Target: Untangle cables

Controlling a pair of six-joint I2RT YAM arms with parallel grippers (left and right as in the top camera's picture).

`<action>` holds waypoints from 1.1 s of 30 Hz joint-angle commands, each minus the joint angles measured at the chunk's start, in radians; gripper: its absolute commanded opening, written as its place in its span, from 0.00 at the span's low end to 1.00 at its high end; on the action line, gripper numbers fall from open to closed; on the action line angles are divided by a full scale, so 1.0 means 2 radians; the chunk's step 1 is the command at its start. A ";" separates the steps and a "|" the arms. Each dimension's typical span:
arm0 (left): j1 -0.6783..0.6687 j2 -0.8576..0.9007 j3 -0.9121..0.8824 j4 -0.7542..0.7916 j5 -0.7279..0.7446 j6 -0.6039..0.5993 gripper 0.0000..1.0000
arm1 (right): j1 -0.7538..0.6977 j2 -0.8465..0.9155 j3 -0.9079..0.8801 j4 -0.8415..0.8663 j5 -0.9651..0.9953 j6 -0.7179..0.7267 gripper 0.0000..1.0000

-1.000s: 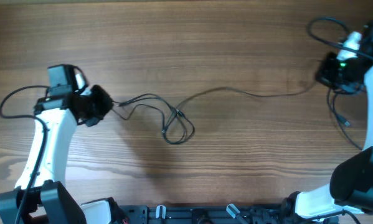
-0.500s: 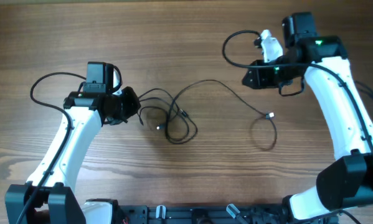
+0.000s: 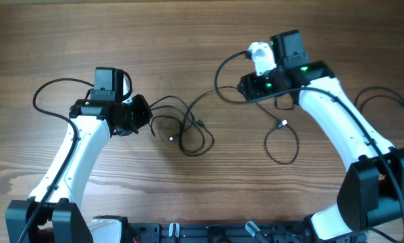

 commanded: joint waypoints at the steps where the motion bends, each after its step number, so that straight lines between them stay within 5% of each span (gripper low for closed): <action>1: -0.002 -0.006 0.001 -0.004 -0.003 0.007 0.04 | 0.014 0.007 -0.028 0.053 0.005 -0.076 0.66; 19: -0.002 -0.006 0.001 -0.018 -0.003 0.007 0.04 | 0.015 0.169 -0.043 0.165 0.014 -0.093 0.68; 22: -0.002 -0.006 0.001 -0.017 -0.003 0.007 0.04 | 0.014 0.171 -0.043 0.163 0.014 -0.093 0.31; 23: -0.002 -0.006 0.001 -0.017 -0.004 0.007 0.04 | 0.014 0.171 -0.042 0.162 0.014 -0.083 0.08; 33: -0.002 -0.006 0.001 -0.019 -0.003 0.008 0.04 | -0.027 0.062 0.111 0.004 0.016 0.067 0.04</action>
